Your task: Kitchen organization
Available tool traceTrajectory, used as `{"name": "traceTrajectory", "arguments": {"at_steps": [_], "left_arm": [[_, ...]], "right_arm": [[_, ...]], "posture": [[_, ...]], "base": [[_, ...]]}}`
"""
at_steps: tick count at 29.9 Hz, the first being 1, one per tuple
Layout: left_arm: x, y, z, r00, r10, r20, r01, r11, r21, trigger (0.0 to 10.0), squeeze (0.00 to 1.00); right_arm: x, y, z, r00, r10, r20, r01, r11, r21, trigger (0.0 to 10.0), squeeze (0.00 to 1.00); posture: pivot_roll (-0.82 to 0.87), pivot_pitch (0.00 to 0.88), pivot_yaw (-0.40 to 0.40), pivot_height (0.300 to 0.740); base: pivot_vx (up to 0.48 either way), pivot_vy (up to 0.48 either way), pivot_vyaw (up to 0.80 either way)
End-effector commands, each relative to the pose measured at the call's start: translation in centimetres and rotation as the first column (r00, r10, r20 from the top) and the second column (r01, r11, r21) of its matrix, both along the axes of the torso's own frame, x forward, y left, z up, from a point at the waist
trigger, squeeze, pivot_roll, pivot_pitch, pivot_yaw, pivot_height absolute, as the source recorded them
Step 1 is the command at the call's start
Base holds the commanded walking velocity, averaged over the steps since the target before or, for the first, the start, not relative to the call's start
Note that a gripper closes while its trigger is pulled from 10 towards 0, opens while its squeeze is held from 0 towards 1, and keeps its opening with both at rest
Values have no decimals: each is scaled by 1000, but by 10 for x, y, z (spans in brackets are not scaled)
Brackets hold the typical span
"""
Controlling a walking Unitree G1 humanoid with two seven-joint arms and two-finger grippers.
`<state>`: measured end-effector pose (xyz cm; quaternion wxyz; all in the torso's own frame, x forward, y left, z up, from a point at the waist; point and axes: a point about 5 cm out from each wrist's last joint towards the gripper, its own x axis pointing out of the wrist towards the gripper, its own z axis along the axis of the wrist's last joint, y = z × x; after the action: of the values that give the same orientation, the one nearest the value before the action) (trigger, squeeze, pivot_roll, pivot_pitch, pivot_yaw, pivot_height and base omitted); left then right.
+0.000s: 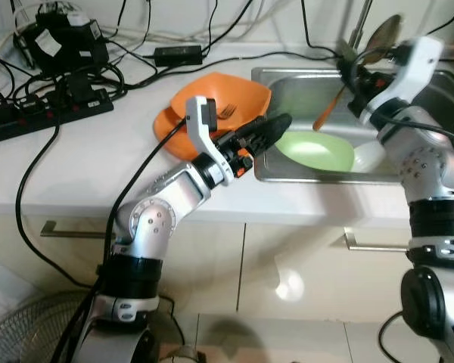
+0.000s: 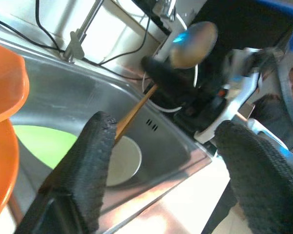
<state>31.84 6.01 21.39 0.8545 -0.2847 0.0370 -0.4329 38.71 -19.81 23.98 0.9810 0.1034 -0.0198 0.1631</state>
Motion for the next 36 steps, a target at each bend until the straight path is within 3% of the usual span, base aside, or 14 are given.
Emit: {"name": "traceTrajectory", "arguments": {"at_steps": [1, 9, 10, 11, 12, 13, 14, 15, 20, 24, 25, 26, 27, 36], "left_arm": [[-4, 0, -3, 999, -10, 34, 8, 999, 50, 10000, 1000], [-7, 2, -15, 996, 0, 88, -14, 987, 162, 10000, 1000], [-8, 2, -16, 995, -5, 98, -13, 983, 182, 10000, 945], [-9, 2, -18, 994, -15, 108, -7, 980, 198, 10000, 659], [-9, 2, -18, 993, -19, 112, -5, 978, 206, 10000, 231], [-9, 2, -18, 993, -19, 112, -5, 978, 206, 10000, 231], [-10, 3, -18, 992, -22, 121, -5, 976, 219, 10000, 67], [-10, 3, -18, 992, -24, 122, -4, 976, 220, 10000, 0], [-12, 3, -19, 991, -30, 132, -1, 973, 230, 10000, 0], [-13, 2, -21, 990, -43, 136, 9, 971, 239, 10000, 0], [-14, 2, -21, 990, -45, 137, 11, 971, 240, 10000, 0], [-14, 2, -21, 990, -45, 137, 11, 971, 240, 10000, 0], [-14, 2, -21, 990, -47, 137, 13, 971, 240, 10000, 0], [-13, 2, -22, 989, -44, 139, 9, 969, 246, 10000, 0]], "right_arm": [[3, 0, -7, 999, 33, -19, -35, 996, -86, 0, 0], [4, -4, -43, 985, 86, -148, -128, 943, -307, 0, 0], [4, -5, -47, 982, 92, -162, -142, 932, -334, 1961, 0], [4, -7, -52, 979, 97, -179, -160, 911, -381, 2392, 0], [3, -8, -55, 976, 101, -190, -171, 901, -399, 3098, 0], [3, -8, -55, 976, 101, -190, -171, 901, -399, 3098, 0], [3, -8, -58, 972, 111, -205, -192, 880, -434, 6118, 0], [3, -8, -61, 969, 114, -219, -204, 870, -449, 9725, 0], [1, -9, -70, 952, 136, -273, -263, 818, -511, 10000, 0], [3, -14, -71, 951, 102, -292, -243, 830, -502, 10000, 0], [3, -14, -71, 951, 96, -293, -238, 833, -500, 10000, 290], [3, -14, -71, 951, 96, -293, -238, 833, -500, 10000, 290], [4, -15, -71, 952, 89, -292, -230, 837, -497, 10000, 1000], [5, -14, -71, 951, 98, -294, -233, 851, -470, 10000, 1000]], "posture": [[9, 44, 14, 740], [21, 50, 15, 740], [21, 50, 15, 740], [27, 51, 14, 740], [31, 53, 13, 740], [31, 53, 13, 740], [34, 53, 11, 740], [34, 53, 11, 740], [36, 54, 9, 740], [38, 52, 5, 740], [38, 52, 5, 740], [38, 52, 5, 740], [38, 52, 5, 740], [37, 49, 9, 740]], "base": [[0, 0, 0], [0, 0, 0], [0, 0, 0], [0, 0, 0], [0, 0, 0], [0, 0, 0], [0, 0, 0], [0, 0, 0], [0, 0, 0], [0, 0, 0], [0, 0, 0], [0, 0, 0], [0, 0, 0], [0, 0, 0]]}}
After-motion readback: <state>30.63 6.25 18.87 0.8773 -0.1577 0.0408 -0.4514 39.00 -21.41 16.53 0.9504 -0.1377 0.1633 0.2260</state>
